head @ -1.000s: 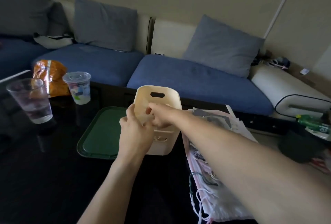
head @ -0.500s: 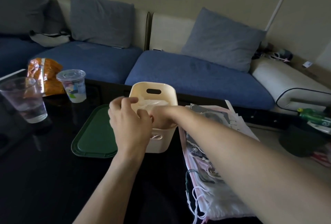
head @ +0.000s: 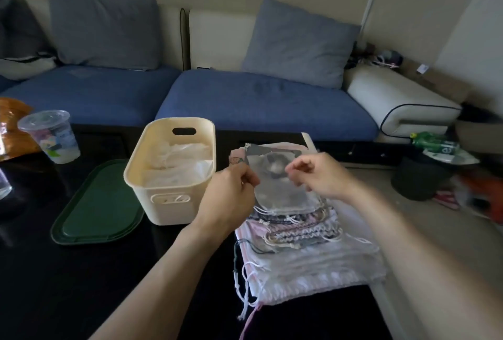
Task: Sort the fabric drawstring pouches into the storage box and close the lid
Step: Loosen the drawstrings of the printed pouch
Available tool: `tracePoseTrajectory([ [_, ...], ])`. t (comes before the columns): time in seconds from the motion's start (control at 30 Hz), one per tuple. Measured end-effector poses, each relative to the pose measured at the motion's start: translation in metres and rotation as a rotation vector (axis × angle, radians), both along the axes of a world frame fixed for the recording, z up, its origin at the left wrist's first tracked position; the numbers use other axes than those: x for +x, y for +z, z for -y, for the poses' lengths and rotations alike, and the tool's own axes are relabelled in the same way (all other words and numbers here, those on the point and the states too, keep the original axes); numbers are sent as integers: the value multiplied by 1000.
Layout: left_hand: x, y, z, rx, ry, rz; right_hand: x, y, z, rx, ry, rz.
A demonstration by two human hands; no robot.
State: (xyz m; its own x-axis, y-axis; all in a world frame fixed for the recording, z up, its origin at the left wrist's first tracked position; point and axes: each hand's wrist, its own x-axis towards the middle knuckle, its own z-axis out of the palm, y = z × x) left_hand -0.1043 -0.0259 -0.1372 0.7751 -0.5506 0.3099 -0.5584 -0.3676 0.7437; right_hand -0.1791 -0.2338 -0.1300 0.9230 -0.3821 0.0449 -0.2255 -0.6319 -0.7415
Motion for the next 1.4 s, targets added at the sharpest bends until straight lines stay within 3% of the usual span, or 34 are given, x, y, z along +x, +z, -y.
tracePoseTrajectory([
  [0.2,-6,-38,33,535,-128,38,-48,-48,26,-50,-38,-135],
  [0.43,-8,-54,51,767,-167,41,-49,-63,26,-155,41,-309],
  [0.53,-3,-57,48,735,-117,92,-47,-62,25,-175,12,-286],
  [0.77,2,-53,41,531,-82,124,-41,-58,20,-439,2,-248],
  [0.97,4,-37,26,196,-49,34,-43,-47,20,-325,-47,62],
  [1.13,11,-28,3,161,-55,-97,-42,-45,13,-303,-10,148],
  [1.3,4,-18,1,17,-66,-412,-41,-42,9,-254,-15,275],
  [1.4,5,-16,4,-80,-20,-771,-38,-42,6,-230,-56,327],
])
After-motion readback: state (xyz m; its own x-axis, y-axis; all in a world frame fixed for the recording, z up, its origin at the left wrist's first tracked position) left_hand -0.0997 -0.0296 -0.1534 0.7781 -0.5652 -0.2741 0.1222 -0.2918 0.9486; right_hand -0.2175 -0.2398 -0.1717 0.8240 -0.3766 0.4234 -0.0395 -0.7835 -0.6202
